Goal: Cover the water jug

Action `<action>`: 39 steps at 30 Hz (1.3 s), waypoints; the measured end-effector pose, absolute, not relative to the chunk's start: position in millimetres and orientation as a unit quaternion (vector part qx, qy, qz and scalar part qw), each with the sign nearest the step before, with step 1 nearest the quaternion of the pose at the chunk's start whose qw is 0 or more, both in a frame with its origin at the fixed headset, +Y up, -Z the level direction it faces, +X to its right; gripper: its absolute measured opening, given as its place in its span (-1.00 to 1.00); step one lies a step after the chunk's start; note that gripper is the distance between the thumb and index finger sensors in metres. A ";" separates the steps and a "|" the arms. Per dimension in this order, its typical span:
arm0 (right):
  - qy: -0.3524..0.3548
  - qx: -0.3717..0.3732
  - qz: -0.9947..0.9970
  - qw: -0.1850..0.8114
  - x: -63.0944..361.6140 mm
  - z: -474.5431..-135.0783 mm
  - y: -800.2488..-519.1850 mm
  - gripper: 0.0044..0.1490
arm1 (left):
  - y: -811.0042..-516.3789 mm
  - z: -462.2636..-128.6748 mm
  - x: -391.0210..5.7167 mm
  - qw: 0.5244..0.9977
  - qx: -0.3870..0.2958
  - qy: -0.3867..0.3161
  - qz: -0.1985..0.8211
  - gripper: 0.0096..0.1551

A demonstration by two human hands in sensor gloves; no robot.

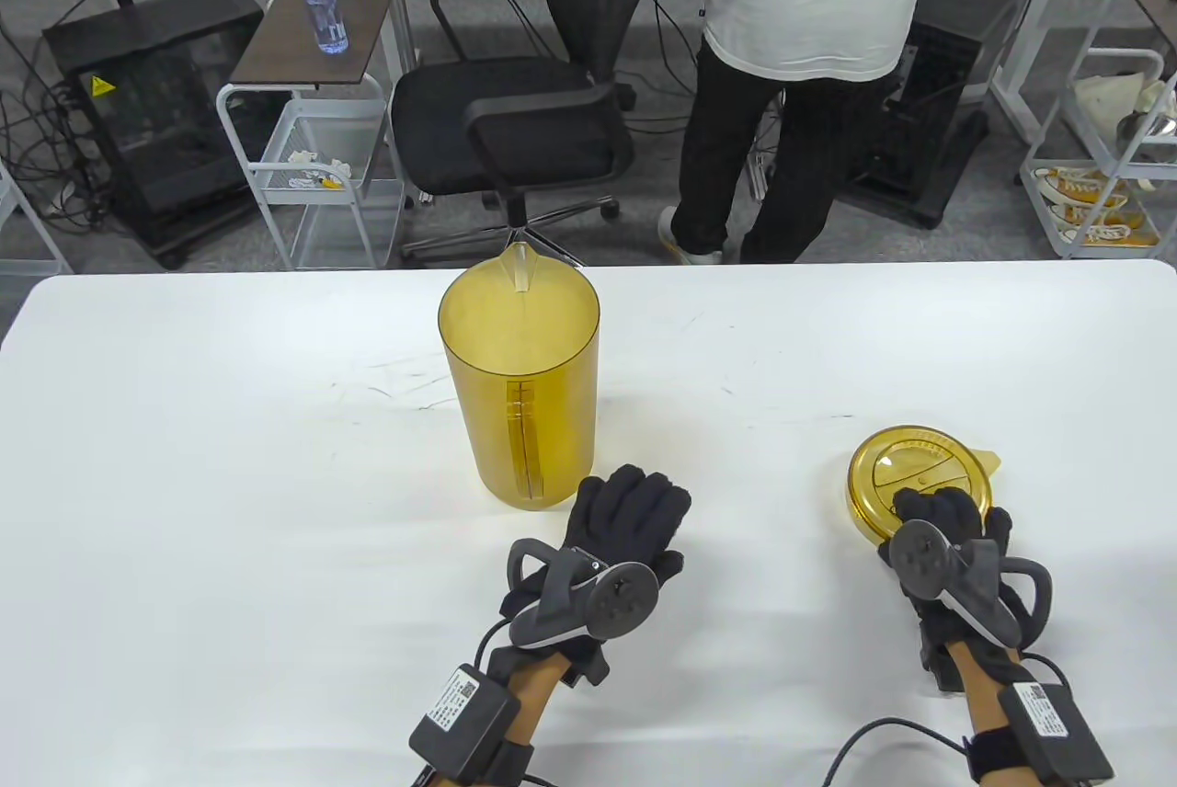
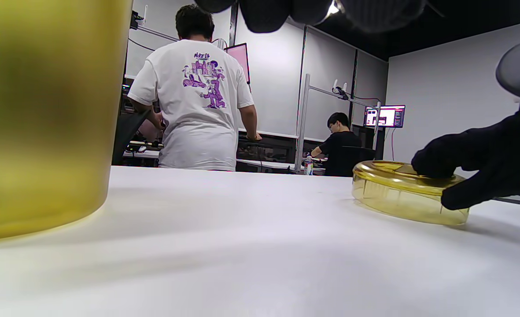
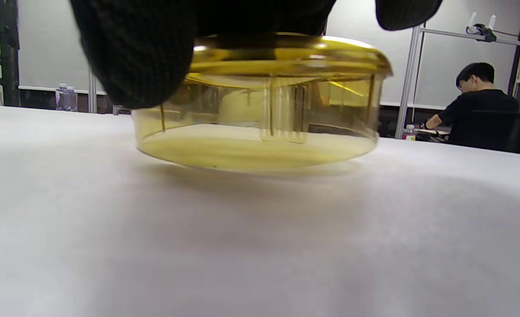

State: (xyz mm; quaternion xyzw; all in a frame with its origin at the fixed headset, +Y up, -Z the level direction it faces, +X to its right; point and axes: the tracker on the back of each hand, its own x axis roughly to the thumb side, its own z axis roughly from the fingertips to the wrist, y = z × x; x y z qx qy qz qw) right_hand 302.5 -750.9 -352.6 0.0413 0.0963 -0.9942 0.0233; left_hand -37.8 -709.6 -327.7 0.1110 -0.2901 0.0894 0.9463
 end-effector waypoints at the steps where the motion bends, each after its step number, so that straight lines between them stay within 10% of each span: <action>1: 0.103 0.036 -0.994 0.023 301.8 -352.4 -750.9 -0.13 | -709.6 -327.6 -37.6 0.946 0.111 -0.291 0.089 -0.20; 39: 0.220 -0.202 -0.952 -0.073 235.5 -300.2 -705.4 -0.15 | -709.3 -320.6 -29.5 0.941 0.130 -0.307 0.051 -0.19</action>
